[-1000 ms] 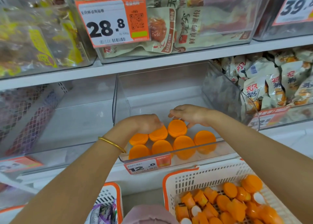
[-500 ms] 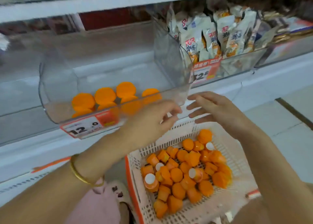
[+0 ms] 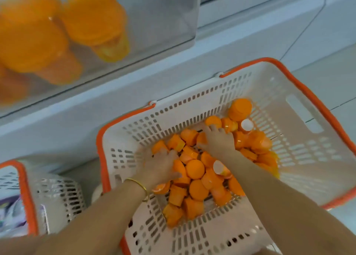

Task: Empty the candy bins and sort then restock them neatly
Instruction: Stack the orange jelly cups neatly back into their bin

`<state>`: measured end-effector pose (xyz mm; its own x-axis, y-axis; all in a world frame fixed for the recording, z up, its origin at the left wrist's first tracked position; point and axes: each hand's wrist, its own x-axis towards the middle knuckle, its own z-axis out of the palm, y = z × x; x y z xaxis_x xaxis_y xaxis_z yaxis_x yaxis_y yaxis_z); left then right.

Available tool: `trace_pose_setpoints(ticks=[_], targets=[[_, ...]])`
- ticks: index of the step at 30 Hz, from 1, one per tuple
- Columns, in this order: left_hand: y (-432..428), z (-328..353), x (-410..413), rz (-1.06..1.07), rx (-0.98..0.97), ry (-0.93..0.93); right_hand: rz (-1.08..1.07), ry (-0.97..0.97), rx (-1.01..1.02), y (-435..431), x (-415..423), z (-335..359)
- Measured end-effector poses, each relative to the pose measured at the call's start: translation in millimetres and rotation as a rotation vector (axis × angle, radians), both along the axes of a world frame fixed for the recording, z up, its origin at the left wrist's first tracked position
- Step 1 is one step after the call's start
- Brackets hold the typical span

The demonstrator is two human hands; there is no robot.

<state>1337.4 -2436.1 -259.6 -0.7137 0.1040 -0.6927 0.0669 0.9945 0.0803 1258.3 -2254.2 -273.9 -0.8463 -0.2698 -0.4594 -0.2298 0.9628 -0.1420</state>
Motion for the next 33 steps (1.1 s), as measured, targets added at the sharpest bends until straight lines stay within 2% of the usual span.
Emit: trace_pose_setpoints(ticks=[3,7,9,12,16,18,22,25,27,30,33], targets=[[7.9,-6.1,-2.7,-0.035,0.003,-0.004,0.089,0.053,0.139,-5.8,-7.9,-12.9],[16.7,-7.3,-5.9,-0.084,0.053,-0.042,0.087,0.051,0.205,-7.3,-5.9,-21.9],[16.3,-7.5,-6.0,-0.032,0.108,-0.035,0.047,0.107,0.216,-4.8,5.0,-26.3],[13.9,3.4,-8.6,0.145,0.237,-0.004,-0.007,0.199,0.149,1.2,12.3,-25.7],[9.2,40.9,-15.1,0.220,0.331,0.112,0.014,0.153,0.043,10.8,8.3,-16.9],[10.1,69.8,-19.9,0.273,0.472,0.135,-0.071,0.121,-0.083,16.4,9.3,-1.7],[20.3,158.9,-25.5,0.255,0.645,0.267,-0.199,-0.033,-0.418,23.3,12.8,61.8],[27.7,240.8,-24.2,0.193,0.777,0.417,-0.205,-0.018,-0.640,24.3,14.6,136.9],[27.2,292.5,-20.4,0.179,0.846,0.519,-0.203,-0.023,-0.648,24.5,15.8,192.2],[8.4,355.0,-22.1,0.285,0.932,0.756,-0.170,0.059,-0.633,32.1,13.3,262.6],[-26.2,389.6,-41.9,0.391,0.919,0.940,-0.150,0.111,-0.699,37.2,17.4,327.2]])
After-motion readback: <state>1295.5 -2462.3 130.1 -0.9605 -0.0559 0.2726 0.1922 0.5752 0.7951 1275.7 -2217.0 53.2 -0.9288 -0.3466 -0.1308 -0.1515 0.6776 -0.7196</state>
